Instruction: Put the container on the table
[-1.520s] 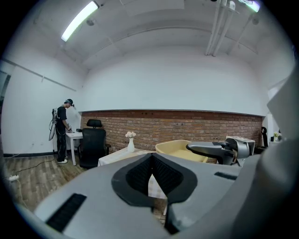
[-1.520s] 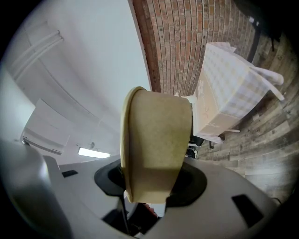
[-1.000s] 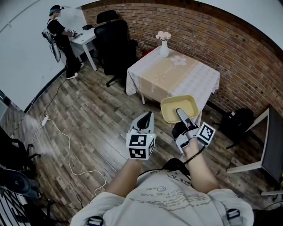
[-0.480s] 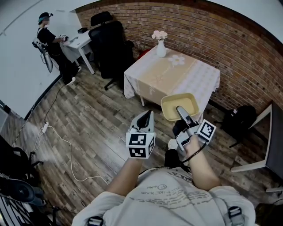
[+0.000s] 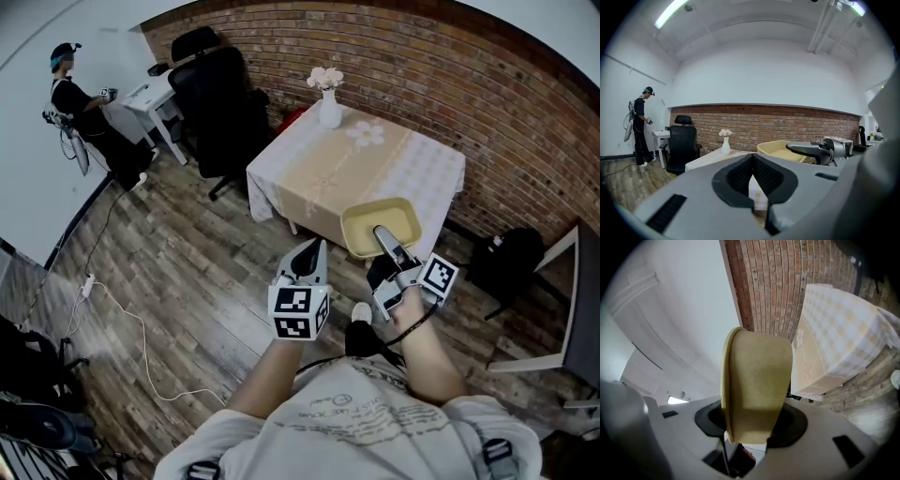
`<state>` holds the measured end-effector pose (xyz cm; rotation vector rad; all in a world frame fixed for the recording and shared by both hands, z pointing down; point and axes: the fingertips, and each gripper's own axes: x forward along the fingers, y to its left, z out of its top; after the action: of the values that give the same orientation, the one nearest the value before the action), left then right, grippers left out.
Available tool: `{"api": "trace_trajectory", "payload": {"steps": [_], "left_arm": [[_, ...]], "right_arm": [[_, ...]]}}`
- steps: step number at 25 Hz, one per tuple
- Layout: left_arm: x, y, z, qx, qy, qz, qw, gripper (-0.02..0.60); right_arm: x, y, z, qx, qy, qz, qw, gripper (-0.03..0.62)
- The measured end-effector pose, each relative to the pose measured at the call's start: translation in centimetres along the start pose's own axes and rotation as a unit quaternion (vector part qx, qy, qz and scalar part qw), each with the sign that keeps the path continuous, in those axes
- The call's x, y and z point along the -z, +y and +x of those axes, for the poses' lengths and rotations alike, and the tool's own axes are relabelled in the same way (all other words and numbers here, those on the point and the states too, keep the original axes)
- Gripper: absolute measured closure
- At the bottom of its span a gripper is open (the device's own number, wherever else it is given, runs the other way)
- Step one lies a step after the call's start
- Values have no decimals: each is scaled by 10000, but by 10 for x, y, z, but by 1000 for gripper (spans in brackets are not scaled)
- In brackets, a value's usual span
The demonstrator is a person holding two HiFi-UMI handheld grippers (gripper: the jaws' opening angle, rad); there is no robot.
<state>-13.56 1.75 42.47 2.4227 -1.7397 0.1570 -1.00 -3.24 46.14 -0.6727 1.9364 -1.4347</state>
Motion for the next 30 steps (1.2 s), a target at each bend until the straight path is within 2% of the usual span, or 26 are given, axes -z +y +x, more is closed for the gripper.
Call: {"api": "trace_trajectory", "payload": {"steps": [8, 13, 23, 30], "left_arm": [[-2, 12, 83, 117, 89, -45, 9999, 575], [-12, 17, 136, 153, 156, -33, 9998, 575], [-45, 15, 251, 101, 280, -82, 9995, 575], [-42, 9, 317, 51, 436, -116, 9990, 575]], "right_arm": [[-60, -28, 44, -28, -60, -82, 9999, 399], [-100, -49, 68, 149, -49, -48, 9999, 399], [-188, -85, 120, 251, 313, 19, 9992, 399], [-242, -136, 144, 477, 384, 29, 9981, 401]]}}
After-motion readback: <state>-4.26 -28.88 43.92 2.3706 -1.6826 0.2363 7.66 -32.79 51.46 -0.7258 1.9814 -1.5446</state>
